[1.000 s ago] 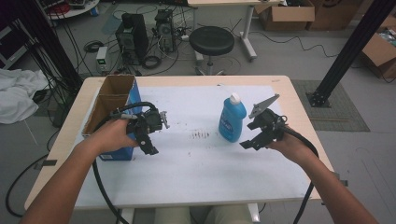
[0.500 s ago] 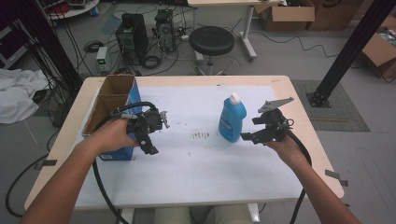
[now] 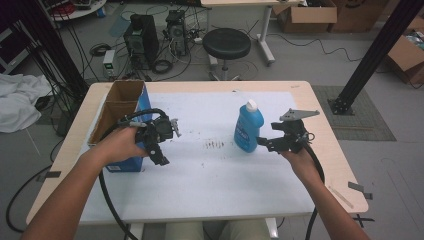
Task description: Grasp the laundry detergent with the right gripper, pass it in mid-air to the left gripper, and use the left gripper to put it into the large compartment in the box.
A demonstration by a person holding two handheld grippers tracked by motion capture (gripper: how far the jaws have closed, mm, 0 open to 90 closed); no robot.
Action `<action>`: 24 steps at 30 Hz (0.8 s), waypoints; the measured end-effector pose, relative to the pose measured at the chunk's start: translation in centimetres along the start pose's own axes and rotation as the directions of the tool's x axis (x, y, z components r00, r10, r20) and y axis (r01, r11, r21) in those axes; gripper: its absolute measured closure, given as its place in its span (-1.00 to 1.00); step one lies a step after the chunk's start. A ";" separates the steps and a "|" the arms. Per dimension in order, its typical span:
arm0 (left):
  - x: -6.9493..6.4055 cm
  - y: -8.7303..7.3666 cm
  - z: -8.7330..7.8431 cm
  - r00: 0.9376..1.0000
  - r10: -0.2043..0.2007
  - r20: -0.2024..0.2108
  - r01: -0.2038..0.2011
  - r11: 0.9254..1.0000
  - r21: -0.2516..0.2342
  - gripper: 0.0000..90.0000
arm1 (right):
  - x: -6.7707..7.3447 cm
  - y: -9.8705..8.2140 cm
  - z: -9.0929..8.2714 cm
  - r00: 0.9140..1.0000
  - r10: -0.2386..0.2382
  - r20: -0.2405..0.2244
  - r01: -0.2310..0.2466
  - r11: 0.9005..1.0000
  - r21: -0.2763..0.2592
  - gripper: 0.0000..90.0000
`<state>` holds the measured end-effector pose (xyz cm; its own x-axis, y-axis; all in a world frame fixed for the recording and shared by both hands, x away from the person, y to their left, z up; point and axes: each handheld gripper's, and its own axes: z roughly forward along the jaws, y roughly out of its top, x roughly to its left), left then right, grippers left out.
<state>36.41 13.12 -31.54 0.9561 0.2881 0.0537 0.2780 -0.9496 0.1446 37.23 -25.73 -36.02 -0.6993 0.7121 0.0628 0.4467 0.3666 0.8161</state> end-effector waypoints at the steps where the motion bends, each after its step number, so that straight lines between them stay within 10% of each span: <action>1: 0.0 0.0 0.0 1.000 -0.003 0.001 0.003 1.000 -0.002 -0.53 | 0.0 -0.1 0.0 1.000 0.002 0.007 -0.002 1.000 -0.011 -0.66; 24: 0.2 0.3 0.4 1.000 0.001 0.009 -0.001 1.000 0.004 -0.53 | 0.5 -0.7 2.0 0.998 0.043 0.050 -0.036 0.991 -0.130 -0.66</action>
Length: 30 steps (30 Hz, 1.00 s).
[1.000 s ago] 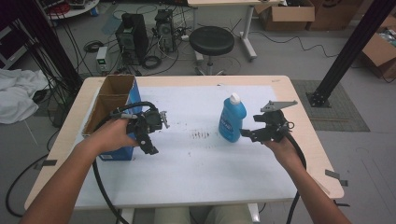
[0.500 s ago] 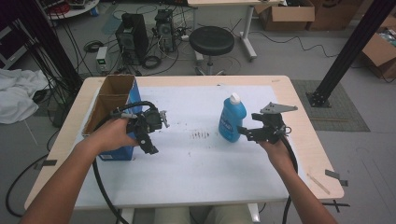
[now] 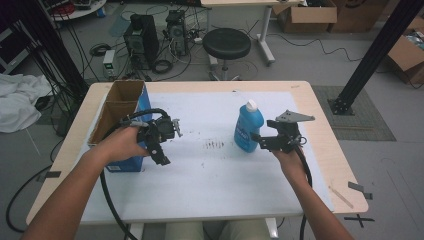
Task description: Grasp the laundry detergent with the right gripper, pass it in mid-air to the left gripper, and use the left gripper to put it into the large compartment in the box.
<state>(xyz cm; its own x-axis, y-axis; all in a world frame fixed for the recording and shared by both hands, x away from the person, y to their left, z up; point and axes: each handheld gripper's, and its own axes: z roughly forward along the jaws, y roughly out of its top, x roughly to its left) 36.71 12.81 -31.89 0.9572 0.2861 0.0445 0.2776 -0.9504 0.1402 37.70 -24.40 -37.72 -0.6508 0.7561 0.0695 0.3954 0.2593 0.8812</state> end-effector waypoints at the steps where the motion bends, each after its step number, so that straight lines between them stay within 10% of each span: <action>1: 0.0 0.0 0.0 1.000 0.001 0.000 -0.001 1.000 0.001 -0.53 | 0.0 0.0 0.1 1.000 0.002 0.000 -0.002 1.000 -0.003 -0.66; 30: 0.2 -0.5 -0.1 1.000 -0.007 0.001 0.007 1.000 -0.002 -0.53 | 0.3 -0.4 3.3 0.999 0.045 0.011 -0.045 0.998 -0.032 -0.66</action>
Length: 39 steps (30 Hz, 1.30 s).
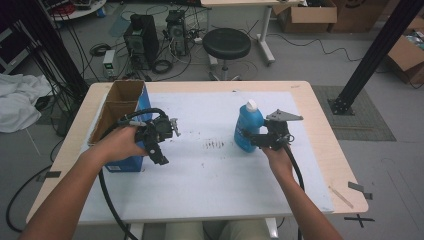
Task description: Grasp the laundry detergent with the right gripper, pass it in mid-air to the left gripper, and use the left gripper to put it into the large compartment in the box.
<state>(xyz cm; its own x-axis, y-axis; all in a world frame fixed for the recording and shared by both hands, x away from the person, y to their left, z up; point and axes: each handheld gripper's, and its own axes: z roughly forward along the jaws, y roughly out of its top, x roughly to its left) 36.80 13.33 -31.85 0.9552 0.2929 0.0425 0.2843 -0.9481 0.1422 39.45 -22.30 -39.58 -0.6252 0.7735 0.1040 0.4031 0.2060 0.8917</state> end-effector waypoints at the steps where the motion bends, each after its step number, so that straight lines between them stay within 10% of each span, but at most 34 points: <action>1: 0.0 0.0 0.0 1.000 -0.001 0.001 0.001 1.000 0.000 -0.53 | 0.0 0.0 0.1 1.000 -0.003 0.001 0.003 1.000 -0.001 -0.66; 39: 0.2 -0.1 0.1 1.000 0.000 0.001 0.000 1.000 -0.003 -0.53 | 0.5 -0.4 1.4 0.999 0.009 0.041 -0.007 0.999 -0.033 -0.50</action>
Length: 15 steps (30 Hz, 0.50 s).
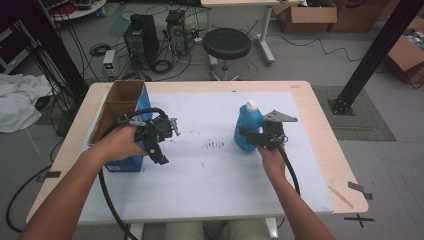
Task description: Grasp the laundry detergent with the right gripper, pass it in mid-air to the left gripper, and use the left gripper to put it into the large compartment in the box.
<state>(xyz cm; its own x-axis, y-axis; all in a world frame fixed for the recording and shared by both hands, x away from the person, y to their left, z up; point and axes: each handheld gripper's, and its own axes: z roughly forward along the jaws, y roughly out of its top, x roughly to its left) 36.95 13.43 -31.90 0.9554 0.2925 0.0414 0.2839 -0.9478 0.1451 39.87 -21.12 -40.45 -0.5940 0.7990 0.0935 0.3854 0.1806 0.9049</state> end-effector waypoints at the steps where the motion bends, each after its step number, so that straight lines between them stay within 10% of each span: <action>1: 0.0 0.0 0.0 1.000 0.000 0.000 0.000 1.000 -0.001 -0.53 | 0.0 0.0 0.0 1.000 -0.002 -0.001 0.002 1.000 -0.001 -0.49; 15: 0.0 -0.1 0.0 1.000 -0.002 0.000 0.002 1.000 -0.005 -0.53 | 0.2 0.0 0.0 1.000 -0.016 -0.002 0.016 1.000 -0.013 -0.38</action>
<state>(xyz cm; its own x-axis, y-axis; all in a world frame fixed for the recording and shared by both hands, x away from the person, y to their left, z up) 36.93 13.56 -31.92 0.9547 0.2947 0.0408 0.2857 -0.9465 0.1502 39.77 -20.97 -40.48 -0.6016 0.7948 0.0801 0.3665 0.1856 0.9117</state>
